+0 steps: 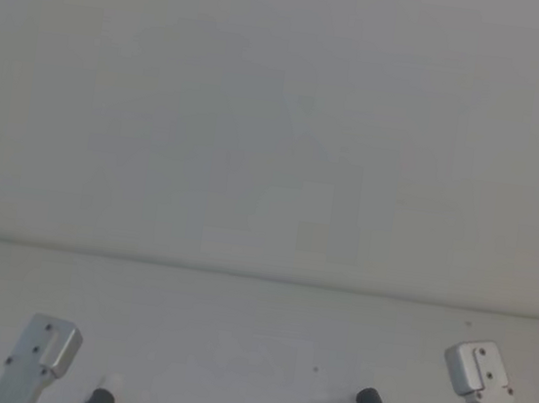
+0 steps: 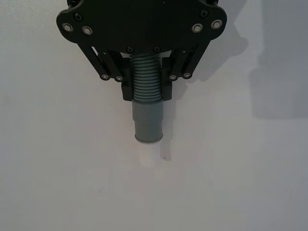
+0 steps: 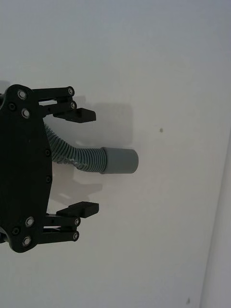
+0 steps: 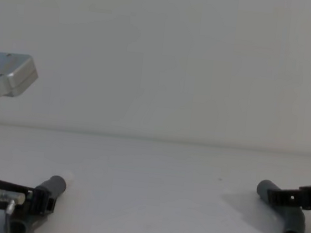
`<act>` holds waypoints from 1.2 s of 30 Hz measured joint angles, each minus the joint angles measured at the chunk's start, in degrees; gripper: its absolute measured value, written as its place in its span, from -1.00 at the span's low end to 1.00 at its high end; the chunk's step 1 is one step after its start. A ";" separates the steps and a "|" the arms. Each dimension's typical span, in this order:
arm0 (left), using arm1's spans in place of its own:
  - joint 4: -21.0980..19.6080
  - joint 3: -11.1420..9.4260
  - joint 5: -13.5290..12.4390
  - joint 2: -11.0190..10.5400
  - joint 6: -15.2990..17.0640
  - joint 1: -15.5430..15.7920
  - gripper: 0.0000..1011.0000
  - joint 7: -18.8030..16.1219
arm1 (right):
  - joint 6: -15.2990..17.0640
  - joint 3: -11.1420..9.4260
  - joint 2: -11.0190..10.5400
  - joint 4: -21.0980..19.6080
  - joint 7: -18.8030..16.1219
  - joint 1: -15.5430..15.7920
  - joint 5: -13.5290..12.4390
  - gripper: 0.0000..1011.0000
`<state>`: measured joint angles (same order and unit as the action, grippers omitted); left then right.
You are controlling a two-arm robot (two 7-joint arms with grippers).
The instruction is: Use both hands to pick up one end of the pipe from the table, align the ends, and insert them.
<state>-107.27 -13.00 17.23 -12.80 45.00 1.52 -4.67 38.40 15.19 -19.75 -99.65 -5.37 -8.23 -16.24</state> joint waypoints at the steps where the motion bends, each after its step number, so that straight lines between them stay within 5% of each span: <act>1: 0.00 0.00 0.00 0.00 0.00 0.00 -0.40 0.00 | 0.05 0.02 0.03 0.09 0.00 -0.06 0.05 0.98; 36: 0.00 0.00 0.00 0.00 0.00 0.00 -0.40 0.00 | 2.66 0.37 1.41 2.33 -0.25 -0.98 2.01 0.98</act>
<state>-107.27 -13.00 17.23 -12.80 45.00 1.52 -4.67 41.07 15.55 -18.34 -97.32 -5.63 -9.20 -14.23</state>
